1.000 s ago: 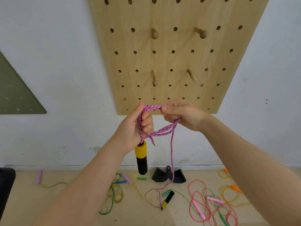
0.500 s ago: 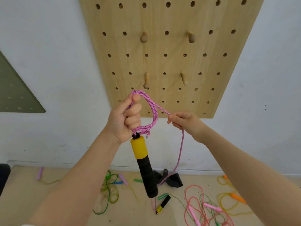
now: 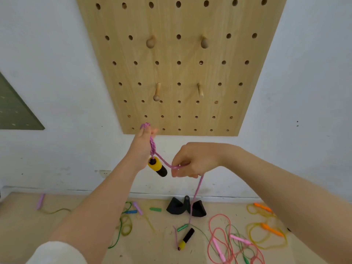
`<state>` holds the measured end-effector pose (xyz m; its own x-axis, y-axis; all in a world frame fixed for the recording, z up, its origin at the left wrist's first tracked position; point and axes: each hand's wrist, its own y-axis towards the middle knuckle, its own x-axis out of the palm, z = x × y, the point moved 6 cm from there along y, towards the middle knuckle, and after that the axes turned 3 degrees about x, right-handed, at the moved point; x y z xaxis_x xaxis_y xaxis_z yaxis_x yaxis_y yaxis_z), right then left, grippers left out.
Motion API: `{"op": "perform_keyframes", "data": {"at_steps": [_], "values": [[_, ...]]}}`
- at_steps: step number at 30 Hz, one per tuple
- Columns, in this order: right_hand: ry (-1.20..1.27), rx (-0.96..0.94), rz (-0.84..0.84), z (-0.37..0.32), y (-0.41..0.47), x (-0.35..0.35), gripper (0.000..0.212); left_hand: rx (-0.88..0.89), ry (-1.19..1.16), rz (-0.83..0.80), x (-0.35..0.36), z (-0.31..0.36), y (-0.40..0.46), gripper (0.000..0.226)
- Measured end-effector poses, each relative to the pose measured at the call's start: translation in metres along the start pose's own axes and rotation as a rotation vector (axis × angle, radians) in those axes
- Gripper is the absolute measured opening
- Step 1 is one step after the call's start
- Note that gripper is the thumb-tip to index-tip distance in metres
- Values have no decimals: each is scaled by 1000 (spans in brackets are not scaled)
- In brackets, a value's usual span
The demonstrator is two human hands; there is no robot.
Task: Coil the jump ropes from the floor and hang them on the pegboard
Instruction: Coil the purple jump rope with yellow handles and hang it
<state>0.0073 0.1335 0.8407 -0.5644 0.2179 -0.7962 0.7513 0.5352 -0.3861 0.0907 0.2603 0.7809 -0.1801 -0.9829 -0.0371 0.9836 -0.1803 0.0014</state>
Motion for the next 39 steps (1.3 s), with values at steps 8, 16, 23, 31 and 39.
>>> {"op": "perform_keyframes", "data": {"at_steps": [8,16,23,31,39], "values": [[136,-67,619,14,-10,-53,19,-89,-318,-407,59,36,-39,35],[687,-58,498,22,-12,-42,21,-194,-570,-449,54,54,-52,43],[791,-92,357,25,-3,-23,13,-169,-480,-334,44,55,-54,53],[1187,-277,247,7,7,-15,22,-152,-757,-255,31,56,-58,49],[1284,-382,226,-1,20,-14,21,57,-1060,-483,24,74,-71,29]]}}
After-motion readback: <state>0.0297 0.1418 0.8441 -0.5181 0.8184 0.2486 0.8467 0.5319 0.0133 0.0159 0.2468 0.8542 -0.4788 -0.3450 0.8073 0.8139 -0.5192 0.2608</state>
